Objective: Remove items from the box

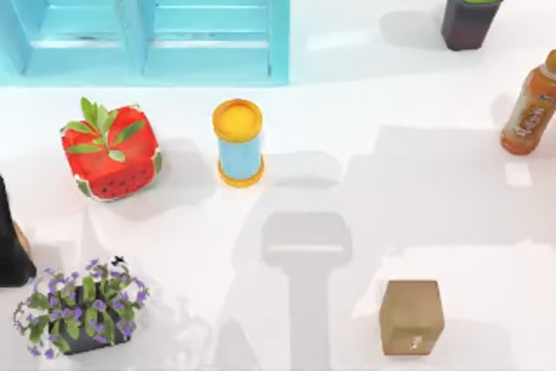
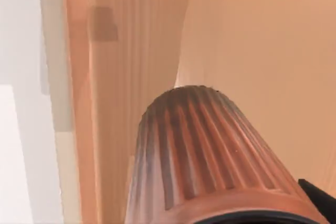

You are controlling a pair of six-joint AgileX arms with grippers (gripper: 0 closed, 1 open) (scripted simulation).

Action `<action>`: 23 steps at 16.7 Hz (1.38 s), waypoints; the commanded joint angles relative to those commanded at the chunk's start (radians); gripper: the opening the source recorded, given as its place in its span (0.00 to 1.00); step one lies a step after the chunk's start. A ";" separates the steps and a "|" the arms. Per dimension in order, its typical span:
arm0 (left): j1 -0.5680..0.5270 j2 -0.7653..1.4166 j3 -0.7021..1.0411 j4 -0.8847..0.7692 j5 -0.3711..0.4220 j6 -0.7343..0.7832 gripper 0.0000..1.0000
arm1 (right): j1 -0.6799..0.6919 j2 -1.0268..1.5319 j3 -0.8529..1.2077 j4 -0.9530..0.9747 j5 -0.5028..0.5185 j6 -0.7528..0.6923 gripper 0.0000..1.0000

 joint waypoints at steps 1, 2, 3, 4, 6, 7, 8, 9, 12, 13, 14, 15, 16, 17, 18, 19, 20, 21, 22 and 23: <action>0.000 0.000 0.000 0.000 0.000 0.000 1.00 | 0.048 0.001 -0.017 0.005 0.009 0.039 0.00; 0.000 0.000 0.000 0.000 0.000 0.000 1.00 | 0.101 0.003 -0.034 0.014 0.017 0.089 0.00; 0.000 0.000 0.000 0.000 0.000 0.000 1.00 | 0.159 0.007 -0.051 0.028 0.024 0.149 0.00; 0.000 0.000 0.000 0.000 0.000 0.000 1.00 | 0.219 0.013 -0.068 0.045 0.029 0.217 0.00; 0.000 0.000 0.000 0.000 0.000 0.000 1.00 | 0.336 0.025 -0.100 0.088 0.036 0.364 0.00; 0.000 0.000 0.000 0.000 0.000 0.000 1.00 | 0.392 0.030 -0.113 0.113 0.037 0.436 0.00; 0.000 0.000 0.000 0.000 0.000 0.000 1.00 | 0.446 0.034 -0.124 0.138 0.037 0.504 0.00; 0.000 0.000 0.000 0.000 0.000 0.000 1.00 | 0.496 0.036 -0.135 0.163 0.036 0.566 0.00; 0.000 0.000 0.000 0.000 0.000 0.000 1.00 | 0.621 0.045 -0.172 0.245 0.032 0.703 0.00; 0.000 0.000 0.000 0.000 0.000 0.000 1.00 | 0.648 0.051 -0.185 0.268 0.032 0.728 0.00; 0.000 0.000 0.000 0.000 0.000 0.000 1.00 | 0.667 0.057 -0.196 0.285 0.032 0.743 0.00; 0.000 0.000 0.000 0.000 0.000 0.000 1.00 | 0.676 0.061 -0.201 0.293 0.033 0.749 0.00; 0.000 0.000 0.000 0.000 0.000 0.000 1.00 | 0.676 0.061 -0.201 0.293 0.033 0.749 0.00; 0.000 0.000 0.000 0.000 0.000 0.000 1.00 | 0.676 0.061 -0.201 0.293 0.033 0.749 0.00; 0.000 0.000 0.000 0.000 0.000 0.000 1.00 | 0.676 0.061 -0.201 0.293 0.033 0.749 0.00; 0.000 0.000 0.000 0.000 0.000 0.000 1.00 | 0.673 0.059 -0.199 0.291 0.029 0.751 0.00; 0.000 0.000 0.000 0.000 0.000 0.000 1.00 | 0.673 0.060 -0.202 0.295 0.029 0.751 0.00; 0.000 0.000 0.000 0.000 0.000 0.000 1.00 | 0.673 0.063 -0.212 0.307 0.030 0.751 0.00; 0.000 0.000 0.000 0.000 0.000 0.000 1.00 | 0.674 0.067 -0.228 0.327 0.030 0.752 0.00; 0.000 0.000 0.000 0.000 0.000 0.000 1.00 | 0.676 0.073 -0.246 0.352 0.031 0.753 0.00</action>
